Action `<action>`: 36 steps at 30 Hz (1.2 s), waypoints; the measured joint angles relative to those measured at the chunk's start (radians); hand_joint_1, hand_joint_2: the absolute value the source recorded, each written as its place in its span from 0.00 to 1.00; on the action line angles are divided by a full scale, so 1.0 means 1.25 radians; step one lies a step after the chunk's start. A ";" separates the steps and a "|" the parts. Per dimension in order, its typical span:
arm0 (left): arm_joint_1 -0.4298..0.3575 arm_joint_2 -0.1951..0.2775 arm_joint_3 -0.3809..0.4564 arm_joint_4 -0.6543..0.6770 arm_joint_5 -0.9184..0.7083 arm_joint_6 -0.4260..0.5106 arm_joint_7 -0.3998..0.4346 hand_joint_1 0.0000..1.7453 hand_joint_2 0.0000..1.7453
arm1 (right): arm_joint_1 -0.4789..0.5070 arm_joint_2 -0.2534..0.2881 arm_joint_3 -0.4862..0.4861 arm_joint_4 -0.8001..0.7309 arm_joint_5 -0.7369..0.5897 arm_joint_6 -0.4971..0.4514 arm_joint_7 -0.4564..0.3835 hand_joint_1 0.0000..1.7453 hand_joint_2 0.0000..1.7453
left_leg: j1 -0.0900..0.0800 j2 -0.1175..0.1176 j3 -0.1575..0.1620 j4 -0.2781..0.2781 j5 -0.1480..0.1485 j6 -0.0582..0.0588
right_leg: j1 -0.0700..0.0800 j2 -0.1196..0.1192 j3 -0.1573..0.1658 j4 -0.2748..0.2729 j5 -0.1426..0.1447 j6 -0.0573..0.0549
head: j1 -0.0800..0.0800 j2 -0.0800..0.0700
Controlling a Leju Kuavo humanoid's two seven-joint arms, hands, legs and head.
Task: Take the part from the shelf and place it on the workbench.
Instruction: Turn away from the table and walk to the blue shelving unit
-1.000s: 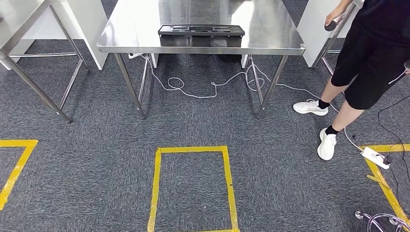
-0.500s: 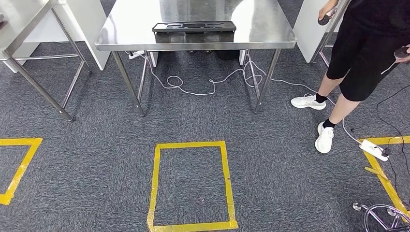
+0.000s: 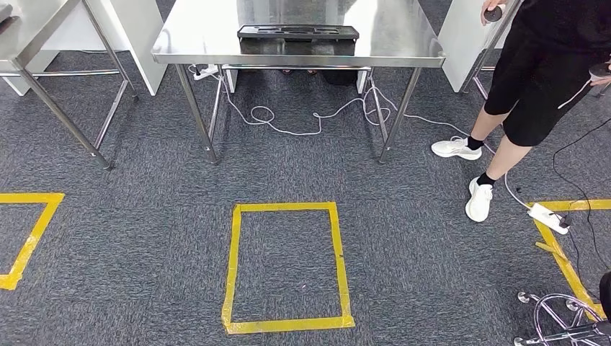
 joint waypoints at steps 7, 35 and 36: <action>-0.023 -0.003 0.003 -0.011 0.018 0.000 0.000 0.00 0.00 | -0.054 0.035 0.002 -0.022 0.038 -0.072 -0.132 0.00 0.00 | 0.000 -0.003 -0.026 0.011 0.023 -0.033 | -0.001 0.005 0.082 -0.174 0.046 -0.027 | -0.005 0.000; -0.027 -0.011 -0.005 -0.069 0.019 -0.012 0.002 0.00 0.00 | -0.078 0.060 -0.002 -0.064 0.039 -0.178 -0.239 0.00 0.00 | -0.001 -0.003 -0.011 0.003 0.011 -0.013 | -0.001 0.003 0.063 -0.170 0.051 -0.012 | -0.003 0.000; -0.027 -0.011 -0.005 -0.069 0.021 -0.014 0.002 0.00 0.00 | -0.078 0.061 -0.002 -0.064 0.040 -0.182 -0.232 0.00 0.00 | 0.000 -0.003 -0.012 0.003 0.011 -0.008 | -0.002 0.002 0.062 -0.171 0.053 -0.016 | -0.004 0.000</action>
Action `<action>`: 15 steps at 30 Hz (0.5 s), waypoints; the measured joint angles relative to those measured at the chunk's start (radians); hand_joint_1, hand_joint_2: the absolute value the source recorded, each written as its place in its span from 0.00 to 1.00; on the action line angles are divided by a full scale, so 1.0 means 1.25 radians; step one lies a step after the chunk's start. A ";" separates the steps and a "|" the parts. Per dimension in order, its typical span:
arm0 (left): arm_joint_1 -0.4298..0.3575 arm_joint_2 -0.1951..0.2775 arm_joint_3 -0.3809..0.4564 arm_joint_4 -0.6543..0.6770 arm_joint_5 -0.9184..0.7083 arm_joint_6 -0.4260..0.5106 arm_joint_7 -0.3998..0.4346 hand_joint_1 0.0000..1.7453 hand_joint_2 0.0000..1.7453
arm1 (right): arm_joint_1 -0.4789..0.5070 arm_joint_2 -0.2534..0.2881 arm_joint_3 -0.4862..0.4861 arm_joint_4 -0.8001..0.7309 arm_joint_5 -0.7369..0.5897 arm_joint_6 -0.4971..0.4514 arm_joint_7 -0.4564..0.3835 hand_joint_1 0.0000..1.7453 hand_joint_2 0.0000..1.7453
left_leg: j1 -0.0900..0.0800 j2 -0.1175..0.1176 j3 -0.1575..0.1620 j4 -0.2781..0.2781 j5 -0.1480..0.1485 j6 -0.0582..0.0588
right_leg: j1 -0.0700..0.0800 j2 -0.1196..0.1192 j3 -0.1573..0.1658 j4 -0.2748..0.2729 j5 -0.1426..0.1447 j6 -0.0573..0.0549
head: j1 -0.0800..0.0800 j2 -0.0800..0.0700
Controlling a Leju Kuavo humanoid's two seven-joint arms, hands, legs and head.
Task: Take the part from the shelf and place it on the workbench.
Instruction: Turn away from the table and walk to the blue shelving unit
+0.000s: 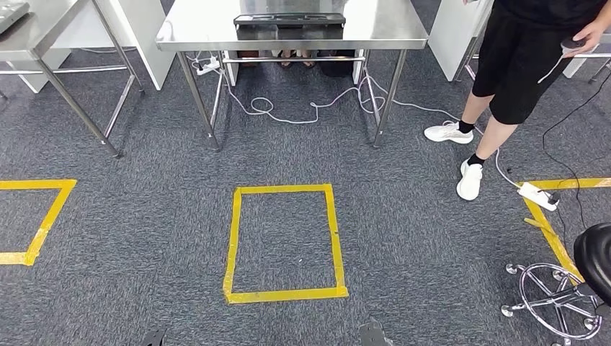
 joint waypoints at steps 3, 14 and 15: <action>0.000 -0.001 -0.001 0.000 0.003 -0.003 0.000 0.00 0.00 | 0.000 0.001 0.000 0.000 0.001 -0.001 0.018 0.00 0.00 | 0.005 0.000 0.000 -0.003 0.008 0.001 | 0.006 0.000 -0.002 0.000 0.005 -0.008 | 0.000 0.000; 0.000 -0.003 -0.002 0.015 0.030 -0.065 0.000 0.00 1.00 | 0.000 0.001 0.000 0.002 0.070 0.093 0.155 0.00 1.00 | 0.011 0.000 -0.002 -0.006 0.015 -0.023 | 0.015 0.000 -0.009 0.004 0.006 -0.012 | 0.000 0.000; 0.001 -0.003 -0.002 0.020 0.041 -0.093 0.000 0.00 1.00 | 0.000 0.000 0.000 0.003 0.110 0.148 0.223 0.00 1.00 | 0.010 -0.001 -0.003 -0.006 0.015 -0.023 | 0.015 0.000 -0.010 0.004 0.006 -0.012 | 0.000 0.000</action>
